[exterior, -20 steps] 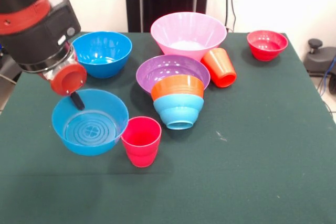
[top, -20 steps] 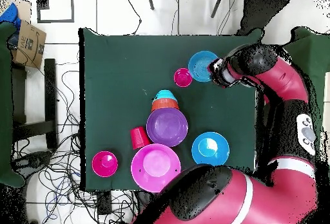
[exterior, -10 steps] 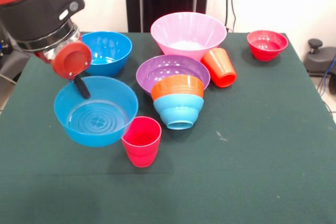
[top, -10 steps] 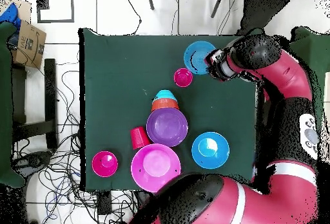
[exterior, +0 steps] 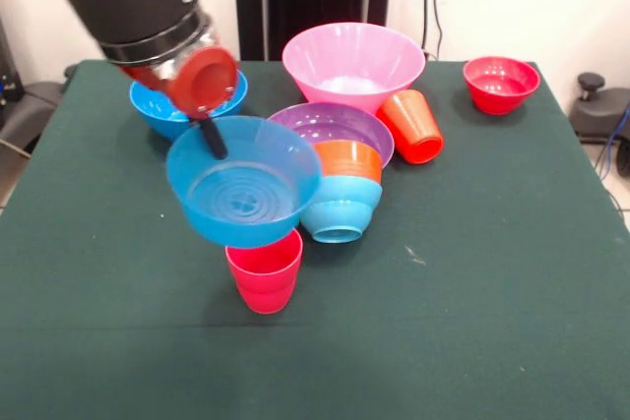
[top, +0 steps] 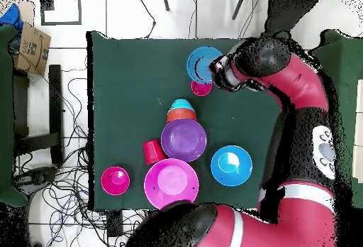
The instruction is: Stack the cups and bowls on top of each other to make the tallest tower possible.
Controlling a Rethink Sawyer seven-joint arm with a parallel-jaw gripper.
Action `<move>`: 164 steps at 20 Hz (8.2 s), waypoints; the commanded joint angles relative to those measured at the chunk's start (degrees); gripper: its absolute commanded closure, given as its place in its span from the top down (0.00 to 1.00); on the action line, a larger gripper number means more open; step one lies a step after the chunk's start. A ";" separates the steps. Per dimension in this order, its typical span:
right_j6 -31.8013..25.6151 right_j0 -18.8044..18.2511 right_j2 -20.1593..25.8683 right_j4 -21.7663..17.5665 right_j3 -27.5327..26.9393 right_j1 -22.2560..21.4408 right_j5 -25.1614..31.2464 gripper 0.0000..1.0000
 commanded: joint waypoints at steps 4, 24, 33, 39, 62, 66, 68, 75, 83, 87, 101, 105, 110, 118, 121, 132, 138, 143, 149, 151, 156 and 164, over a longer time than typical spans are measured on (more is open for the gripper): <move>12.20 4.26 0.72 1.85 10.32 -0.21 -8.27 0.00; 10.17 2.54 0.69 2.08 9.57 1.34 -10.04 0.00; 9.16 1.51 1.30 1.90 9.85 2.15 -11.93 0.00; 8.28 0.86 2.30 1.86 10.87 3.73 -15.87 0.00; 10.32 2.23 2.56 3.74 12.14 2.42 -14.67 0.00; 10.76 2.39 2.33 4.40 11.54 2.04 -13.11 0.00; 10.87 2.52 2.04 4.61 11.14 1.90 -12.39 0.00; 10.58 2.49 1.52 5.00 10.33 1.51 -10.86 0.00; 9.92 2.47 1.62 4.88 10.76 0.98 -8.73 0.00; 9.70 2.50 2.06 5.02 10.63 1.14 -7.93 0.00; 8.78 2.34 2.61 5.23 11.98 1.05 -8.63 0.00; 8.64 2.31 2.91 5.51 13.12 0.87 -9.55 0.00; 8.52 2.31 3.18 5.80 13.89 0.71 -9.84 0.00; 8.85 2.58 3.11 6.48 14.06 0.55 -9.48 0.00; 8.31 2.69 3.20 6.52 14.86 0.59 -10.96 0.00; 7.44 2.30 3.47 6.42 15.95 1.24 -13.33 0.00; 7.52 2.30 3.36 6.26 15.66 1.82 -13.91 0.00; 8.12 2.60 2.92 6.08 15.73 2.31 -14.83 0.00; 8.29 3.53 1.65 4.71 15.13 2.38 -14.95 0.00; 8.95 3.44 1.64 5.20 14.90 2.62 -14.44 0.00; 8.76 3.08 1.89 5.47 14.18 3.07 -13.94 0.00; 8.47 2.90 1.98 5.45 14.00 2.98 -13.78 0.00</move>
